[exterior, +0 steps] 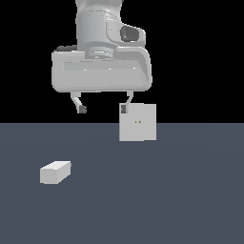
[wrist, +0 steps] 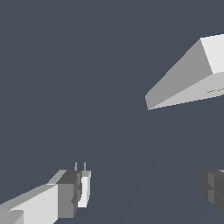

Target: Plug the charger into the wall socket.

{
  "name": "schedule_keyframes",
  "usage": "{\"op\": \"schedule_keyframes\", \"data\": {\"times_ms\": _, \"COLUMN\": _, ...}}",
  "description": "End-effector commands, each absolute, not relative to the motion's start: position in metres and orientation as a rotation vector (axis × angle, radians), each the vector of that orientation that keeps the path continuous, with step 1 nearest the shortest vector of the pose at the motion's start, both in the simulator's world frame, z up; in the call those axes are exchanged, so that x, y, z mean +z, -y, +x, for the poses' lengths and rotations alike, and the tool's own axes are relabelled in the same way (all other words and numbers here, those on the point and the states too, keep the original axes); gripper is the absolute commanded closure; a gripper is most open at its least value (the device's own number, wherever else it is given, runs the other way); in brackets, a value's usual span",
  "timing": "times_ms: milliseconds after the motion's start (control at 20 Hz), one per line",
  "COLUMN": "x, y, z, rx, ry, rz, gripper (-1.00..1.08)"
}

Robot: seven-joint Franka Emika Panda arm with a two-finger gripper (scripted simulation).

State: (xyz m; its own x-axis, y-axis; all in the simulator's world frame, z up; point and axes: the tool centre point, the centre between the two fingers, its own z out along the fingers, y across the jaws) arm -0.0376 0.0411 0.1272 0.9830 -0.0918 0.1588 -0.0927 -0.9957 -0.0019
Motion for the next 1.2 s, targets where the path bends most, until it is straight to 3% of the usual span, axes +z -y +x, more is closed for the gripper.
{"op": "schedule_keyframes", "data": {"times_ms": 0, "x": 0.116, "y": -0.055, "z": -0.048, "rx": 0.280, "ry": 0.151, "rz": 3.121, "gripper": -0.92}}
{"op": "schedule_keyframes", "data": {"times_ms": 550, "x": 0.076, "y": -0.102, "z": -0.076, "rx": 0.378, "ry": 0.171, "rz": 3.104, "gripper": -0.92}}
{"op": "schedule_keyframes", "data": {"times_ms": 1150, "x": 0.062, "y": -0.117, "z": -0.083, "rx": 0.409, "ry": 0.179, "rz": 3.095, "gripper": -0.92}}
